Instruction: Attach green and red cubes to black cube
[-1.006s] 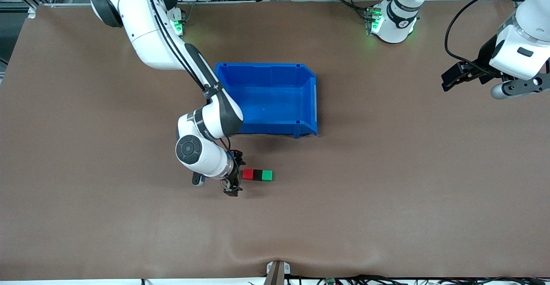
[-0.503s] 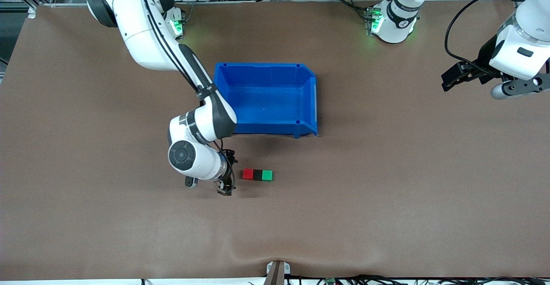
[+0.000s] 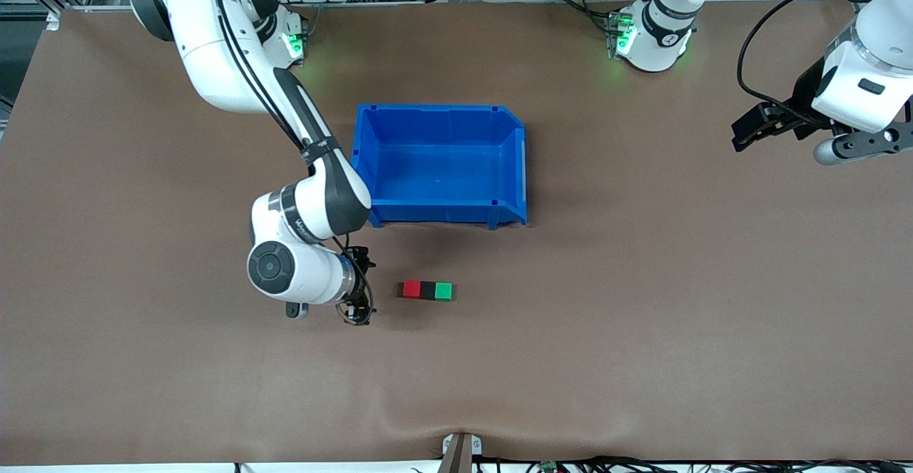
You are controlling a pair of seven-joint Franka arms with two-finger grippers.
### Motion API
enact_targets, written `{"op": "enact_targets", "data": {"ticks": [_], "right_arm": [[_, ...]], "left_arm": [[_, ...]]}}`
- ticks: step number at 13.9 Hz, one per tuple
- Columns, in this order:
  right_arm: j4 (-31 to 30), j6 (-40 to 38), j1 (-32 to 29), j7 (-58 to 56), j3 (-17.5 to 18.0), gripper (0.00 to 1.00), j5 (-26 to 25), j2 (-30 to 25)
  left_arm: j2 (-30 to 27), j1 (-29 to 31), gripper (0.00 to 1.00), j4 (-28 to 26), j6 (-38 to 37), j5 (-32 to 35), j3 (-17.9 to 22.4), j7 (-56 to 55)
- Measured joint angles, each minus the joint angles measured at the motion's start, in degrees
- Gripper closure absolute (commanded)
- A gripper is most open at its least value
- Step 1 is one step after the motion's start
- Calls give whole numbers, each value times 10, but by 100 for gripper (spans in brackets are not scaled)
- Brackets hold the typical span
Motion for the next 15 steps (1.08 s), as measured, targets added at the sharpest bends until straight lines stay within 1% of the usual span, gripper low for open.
{"op": "enact_targets", "data": {"ticks": [6,15], "right_arm": [[1,-56,-28,-70,0,0,-9,-22],[3,-95,-52,-177,0,0,-10,-46]], "left_arm": [[0,0,0,0,0,-1,0,0],[0,0,0,0,1,-1,0,0]]}}
